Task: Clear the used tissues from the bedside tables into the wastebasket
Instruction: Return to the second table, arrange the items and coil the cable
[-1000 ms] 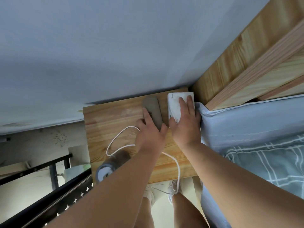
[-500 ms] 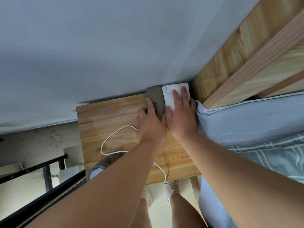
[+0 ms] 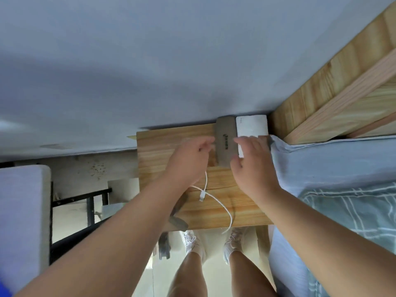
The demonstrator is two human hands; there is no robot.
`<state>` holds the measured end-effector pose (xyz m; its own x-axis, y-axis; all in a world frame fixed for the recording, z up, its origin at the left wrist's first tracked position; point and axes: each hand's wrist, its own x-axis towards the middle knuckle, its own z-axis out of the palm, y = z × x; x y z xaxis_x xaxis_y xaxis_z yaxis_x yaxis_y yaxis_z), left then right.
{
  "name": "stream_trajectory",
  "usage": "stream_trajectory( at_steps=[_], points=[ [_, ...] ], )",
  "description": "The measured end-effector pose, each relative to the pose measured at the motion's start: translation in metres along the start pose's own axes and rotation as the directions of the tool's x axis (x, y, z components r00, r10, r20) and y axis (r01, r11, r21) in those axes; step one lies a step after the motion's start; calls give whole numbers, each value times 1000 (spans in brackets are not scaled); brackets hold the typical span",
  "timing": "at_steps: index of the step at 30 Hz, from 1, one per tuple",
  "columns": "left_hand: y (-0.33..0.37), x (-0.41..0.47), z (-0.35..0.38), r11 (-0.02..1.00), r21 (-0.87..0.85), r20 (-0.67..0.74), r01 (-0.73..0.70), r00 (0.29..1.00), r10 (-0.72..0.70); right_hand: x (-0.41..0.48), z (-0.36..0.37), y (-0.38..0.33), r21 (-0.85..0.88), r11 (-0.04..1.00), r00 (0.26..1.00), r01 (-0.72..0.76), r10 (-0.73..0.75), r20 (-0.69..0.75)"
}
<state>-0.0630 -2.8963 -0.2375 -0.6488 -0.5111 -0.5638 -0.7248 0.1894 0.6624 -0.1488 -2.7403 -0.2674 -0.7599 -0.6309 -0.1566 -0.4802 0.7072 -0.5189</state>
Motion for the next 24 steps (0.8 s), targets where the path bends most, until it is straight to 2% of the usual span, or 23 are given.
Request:
stream_trajectory(
  at_steps=[2,4,7,9,11,13,16,19,21,24],
  points=[
    [-8,-25,-35,978,-207,-129,-2,991,-25,-27,2,-11,78,996,991,-32,21,135],
    [-26,-52,-66,940,-342,-293,-2,950,-104,-49,13,-19,55,998,964,-34,18,264],
    [-70,-93,-86,896,-440,-492,57,819,-293,-66,38,-26,-86,993,923,79,-40,382],
    [-99,-117,-77,867,-485,-510,117,768,-389,-69,55,-31,-141,979,889,149,-70,453],
    [-127,-133,-55,869,-464,-452,170,799,-397,-67,72,-33,-215,959,863,186,-55,503],
    [-153,-140,-32,912,-360,-369,195,868,-331,-61,86,-33,-283,930,849,234,-54,525],
    [-173,-140,-3,944,-294,-227,150,948,-222,-52,94,-25,-323,890,821,323,-94,563],
    [-172,-132,17,960,-267,-232,88,961,-153,-48,92,-18,-348,855,819,383,-141,556],
    [-172,-124,23,955,-294,-288,31,950,-120,-49,93,-17,-371,821,809,433,-172,563],
    [-170,-111,25,925,-379,-297,-7,948,-115,-53,90,-16,-369,793,796,486,-227,561]
  ],
)
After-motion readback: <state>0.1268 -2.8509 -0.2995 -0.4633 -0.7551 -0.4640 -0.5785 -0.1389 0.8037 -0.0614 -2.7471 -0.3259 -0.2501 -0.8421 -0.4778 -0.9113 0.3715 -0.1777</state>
